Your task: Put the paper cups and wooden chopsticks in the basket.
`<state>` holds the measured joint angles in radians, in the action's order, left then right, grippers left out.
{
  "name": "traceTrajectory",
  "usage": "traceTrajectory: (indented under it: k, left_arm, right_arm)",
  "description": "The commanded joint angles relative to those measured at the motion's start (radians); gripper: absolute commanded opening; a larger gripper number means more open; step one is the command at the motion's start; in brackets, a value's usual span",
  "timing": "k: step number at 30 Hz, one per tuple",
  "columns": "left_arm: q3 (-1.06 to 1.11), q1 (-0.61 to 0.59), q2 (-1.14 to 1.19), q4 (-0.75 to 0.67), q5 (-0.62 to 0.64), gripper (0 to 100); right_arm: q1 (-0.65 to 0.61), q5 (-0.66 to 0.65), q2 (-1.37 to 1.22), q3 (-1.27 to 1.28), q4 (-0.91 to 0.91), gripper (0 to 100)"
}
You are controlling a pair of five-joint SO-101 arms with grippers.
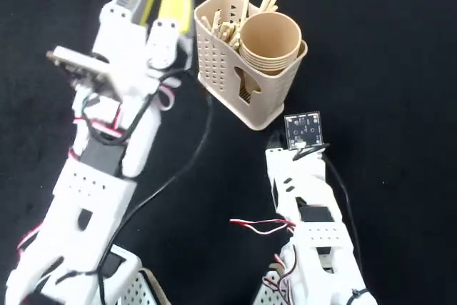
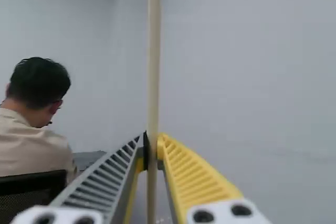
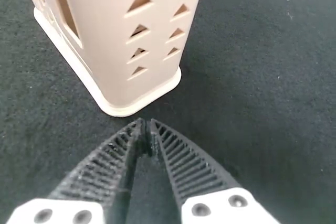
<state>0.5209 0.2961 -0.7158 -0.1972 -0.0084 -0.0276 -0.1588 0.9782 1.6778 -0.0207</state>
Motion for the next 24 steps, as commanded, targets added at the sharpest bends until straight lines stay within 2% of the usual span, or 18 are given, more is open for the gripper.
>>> traceTrajectory:
  k: [1,6,13,24]
  left_arm:
    - [-0.223,0.073,0.166,0.021,0.012,3]
    - [-0.314,0.088,0.37,0.017,0.097,3]
    - [-0.348,0.071,0.557,0.014,0.107,3]
    - [-0.272,0.039,0.586,0.014,0.107,3]
  right_arm:
    - [0.009,-0.008,0.015,-0.001,0.0,1.5]
    - [0.009,-0.008,0.015,-0.001,0.002,1.5]
    - [0.009,-0.008,0.015,-0.001,0.003,1.5]
    - [0.009,-0.009,0.015,-0.001,0.003,1.5]
